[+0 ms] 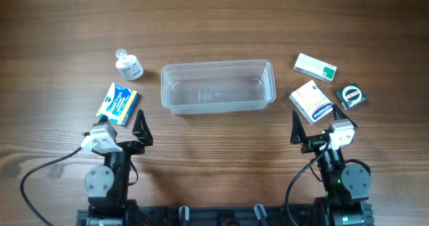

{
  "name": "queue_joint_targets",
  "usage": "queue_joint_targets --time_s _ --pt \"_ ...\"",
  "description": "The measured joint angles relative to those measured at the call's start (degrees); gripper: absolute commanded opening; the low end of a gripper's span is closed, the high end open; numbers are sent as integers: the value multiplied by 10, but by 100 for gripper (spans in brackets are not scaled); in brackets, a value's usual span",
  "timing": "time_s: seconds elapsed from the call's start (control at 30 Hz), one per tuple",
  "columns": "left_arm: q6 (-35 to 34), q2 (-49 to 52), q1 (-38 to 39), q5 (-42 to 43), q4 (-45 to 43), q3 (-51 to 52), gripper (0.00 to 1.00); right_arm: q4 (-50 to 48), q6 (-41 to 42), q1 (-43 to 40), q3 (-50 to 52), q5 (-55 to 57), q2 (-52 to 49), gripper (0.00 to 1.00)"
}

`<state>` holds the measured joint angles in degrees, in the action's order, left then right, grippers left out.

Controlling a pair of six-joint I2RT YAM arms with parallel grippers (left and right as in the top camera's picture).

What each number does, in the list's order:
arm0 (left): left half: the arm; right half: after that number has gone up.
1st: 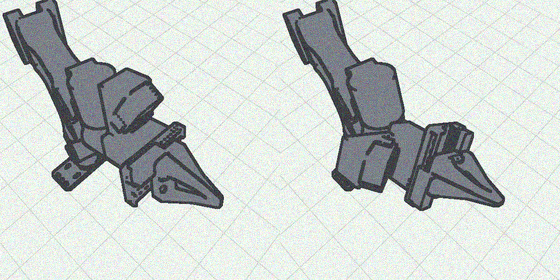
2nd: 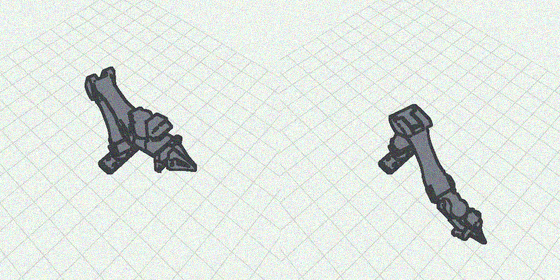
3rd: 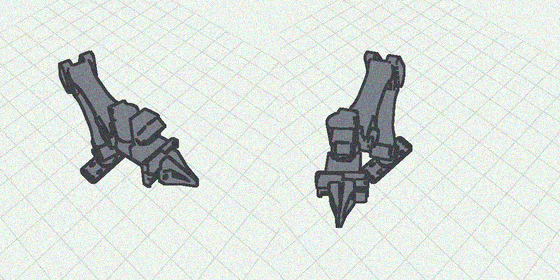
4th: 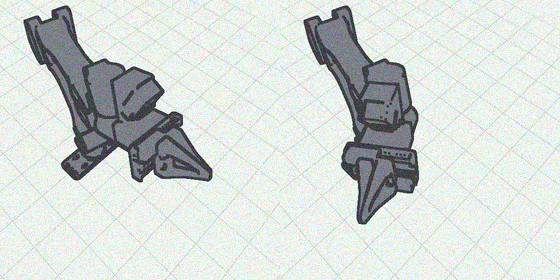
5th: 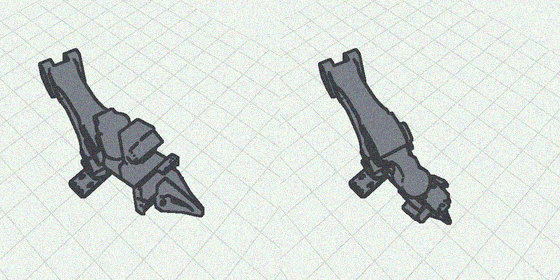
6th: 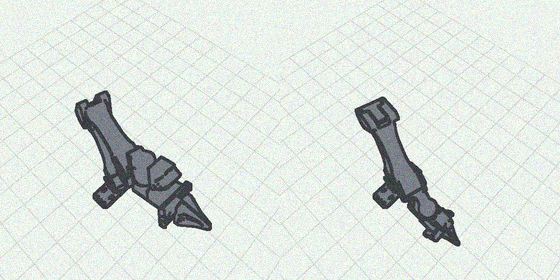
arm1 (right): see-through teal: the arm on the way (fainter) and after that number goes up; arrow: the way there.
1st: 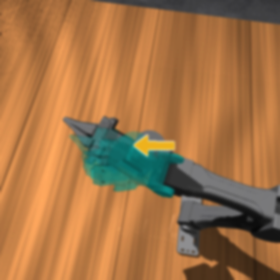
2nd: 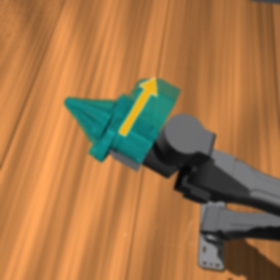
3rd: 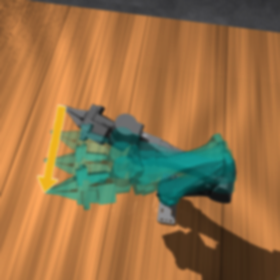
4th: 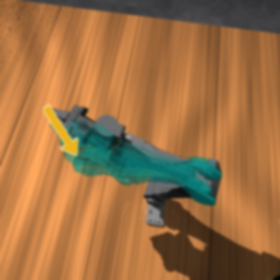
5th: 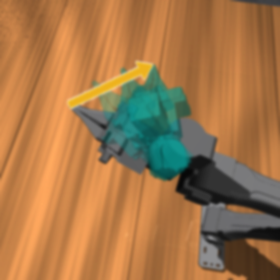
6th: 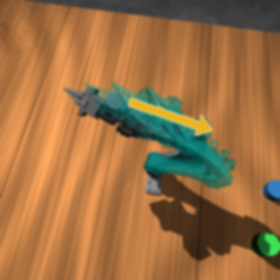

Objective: Pack container
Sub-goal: 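Move the left gripper over the blue VapoDrops box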

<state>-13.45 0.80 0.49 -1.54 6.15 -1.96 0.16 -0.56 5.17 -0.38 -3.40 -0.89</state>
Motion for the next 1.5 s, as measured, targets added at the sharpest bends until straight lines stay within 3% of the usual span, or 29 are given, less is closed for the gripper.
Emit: queue_joint_targets --time_s 0.23,0.53,0.73,0.87,1.03,1.07,1.3,1.5 --pt "-2 0 0 33 -23 0 100 0 0 0 0 0 0 100" --pt "-23 0 0 107 -147 3 100 0 0 0 0 0 0 100" --pt "-53 22 0 150 -49 -52 99 -1 0 0 0 0 0 100" --pt "-58 125 0 139 51 -176 99 0 0 0 0 0 0 100" --pt "-58 348 0 101 158 -340 100 -1 0 0 0 0 0 100" --pt "-58 460 0 92 157 -389 100 -1 0 0 0 0 0 100" --pt "-58 661 0 86 82 -399 100 -1 0 0 0 0 0 100" --pt "-58 687 0 54 84 -400 100 -1 0 0 0 0 0 100"
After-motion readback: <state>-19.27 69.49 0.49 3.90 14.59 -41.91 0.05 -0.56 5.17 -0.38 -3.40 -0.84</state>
